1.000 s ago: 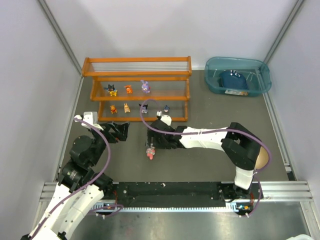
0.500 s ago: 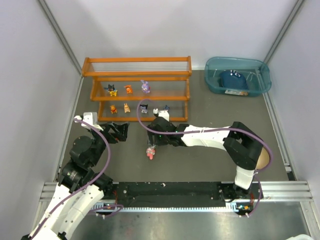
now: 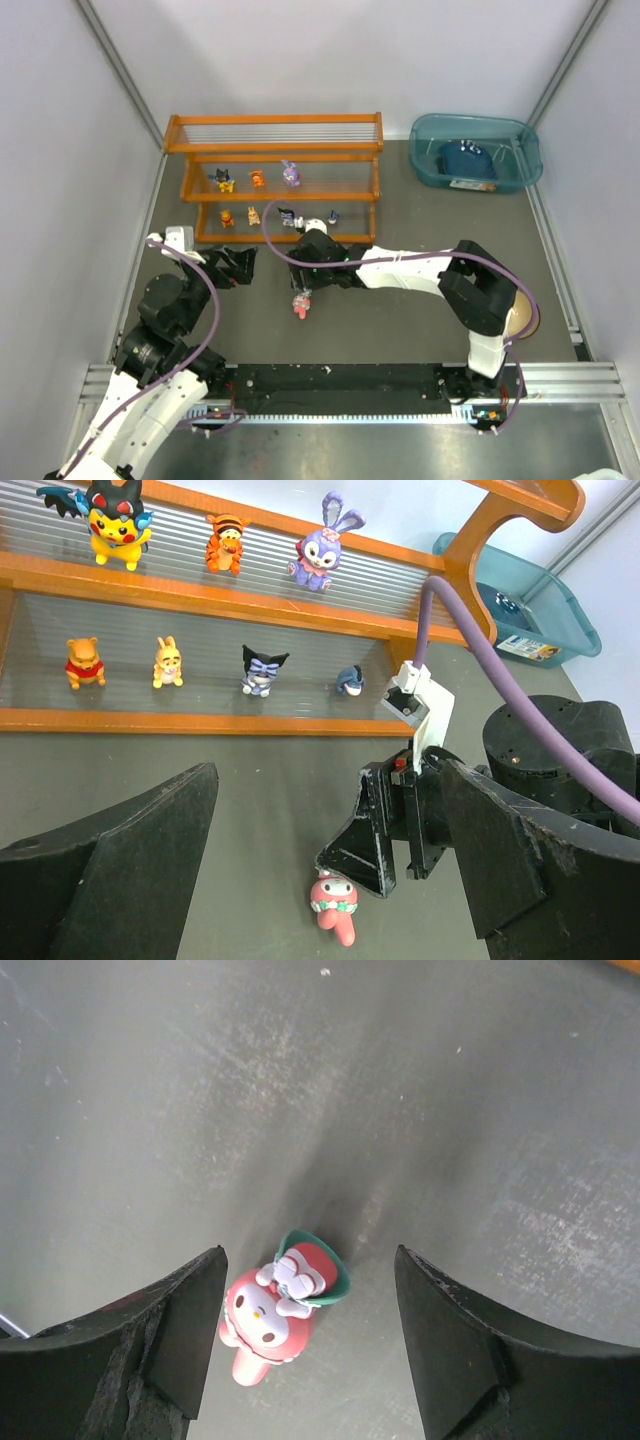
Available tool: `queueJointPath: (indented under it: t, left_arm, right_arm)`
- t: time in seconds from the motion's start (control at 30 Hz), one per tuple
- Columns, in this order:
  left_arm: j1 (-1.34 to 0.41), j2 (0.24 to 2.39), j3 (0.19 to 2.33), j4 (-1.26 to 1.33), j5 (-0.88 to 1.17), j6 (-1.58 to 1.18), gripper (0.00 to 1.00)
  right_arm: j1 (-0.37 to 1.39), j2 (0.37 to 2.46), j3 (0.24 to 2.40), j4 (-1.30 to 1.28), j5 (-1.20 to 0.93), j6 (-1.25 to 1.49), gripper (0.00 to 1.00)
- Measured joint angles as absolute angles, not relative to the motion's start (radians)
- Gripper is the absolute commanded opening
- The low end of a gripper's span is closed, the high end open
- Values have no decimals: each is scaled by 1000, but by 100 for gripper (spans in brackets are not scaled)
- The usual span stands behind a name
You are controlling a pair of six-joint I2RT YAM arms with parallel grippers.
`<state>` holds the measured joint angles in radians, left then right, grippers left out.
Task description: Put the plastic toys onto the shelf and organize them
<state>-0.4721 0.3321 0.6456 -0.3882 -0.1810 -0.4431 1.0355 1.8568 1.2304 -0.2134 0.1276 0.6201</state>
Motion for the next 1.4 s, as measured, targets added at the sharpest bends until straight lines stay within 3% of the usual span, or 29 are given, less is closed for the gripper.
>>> queueJointPath:
  t: [0.23,0.73,0.93,1.1,1.23,1.4]
  left_arm:
    - [-472,329,640,-400,-181,-443,99]
    - [-472,315,624,-413,-173,-447,99]
    - [-472,303,618,-415,-172,-447,99]
    - [-472,297,617,-422,-172,-447,99]
    - [-472,292,617,-425,-172,-449,99]
    - [-472,289,617,-431,-172,-456,99]
  right_arm:
    - [1036,1856,1183,-247,110,613,62]
    - [1087,1647,935,-340,109,672,61]
    - [1116,1569,869,-363,116,719,74]
    - [1118,1473,832,-371,167,686,78]
    - [1118,1395,831,-364,189,584,77]
    - [1118,1337,831,-336,178,442,68]
